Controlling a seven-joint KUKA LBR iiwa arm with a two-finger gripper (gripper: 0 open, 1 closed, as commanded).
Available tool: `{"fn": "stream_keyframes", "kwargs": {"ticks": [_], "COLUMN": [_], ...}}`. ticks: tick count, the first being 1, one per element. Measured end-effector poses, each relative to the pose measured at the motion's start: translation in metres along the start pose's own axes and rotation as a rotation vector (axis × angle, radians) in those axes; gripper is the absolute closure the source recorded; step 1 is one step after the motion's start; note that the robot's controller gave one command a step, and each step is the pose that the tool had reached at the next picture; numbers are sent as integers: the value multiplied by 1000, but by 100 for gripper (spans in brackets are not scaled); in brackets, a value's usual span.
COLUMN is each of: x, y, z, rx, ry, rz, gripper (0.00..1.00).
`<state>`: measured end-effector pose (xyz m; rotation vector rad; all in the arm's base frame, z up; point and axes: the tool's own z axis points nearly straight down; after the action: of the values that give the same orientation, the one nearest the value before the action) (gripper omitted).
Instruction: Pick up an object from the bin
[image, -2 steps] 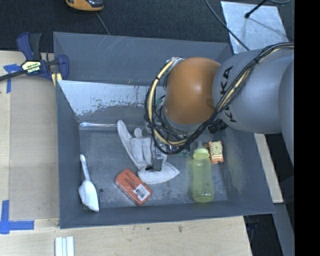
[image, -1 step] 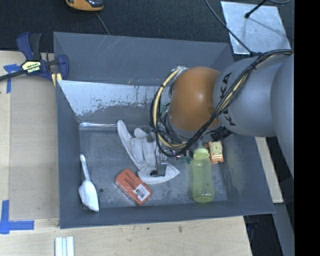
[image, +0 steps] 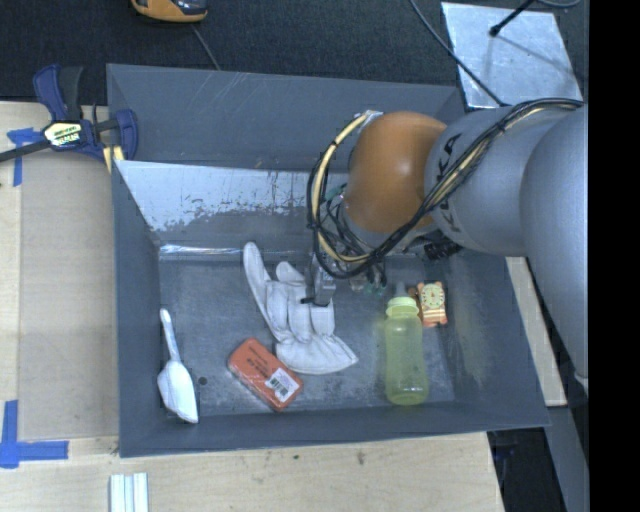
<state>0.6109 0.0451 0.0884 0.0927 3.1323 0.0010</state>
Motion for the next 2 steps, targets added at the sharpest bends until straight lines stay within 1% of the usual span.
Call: {"fn": "stream_keyframes", "kwargs": {"ticks": [1,2], "x": [1,1], "y": [0,0], "z": [1,1], "rx": [0,-1], "ry": [3,3], "rz": [0,0], "gripper": [0,0]}}
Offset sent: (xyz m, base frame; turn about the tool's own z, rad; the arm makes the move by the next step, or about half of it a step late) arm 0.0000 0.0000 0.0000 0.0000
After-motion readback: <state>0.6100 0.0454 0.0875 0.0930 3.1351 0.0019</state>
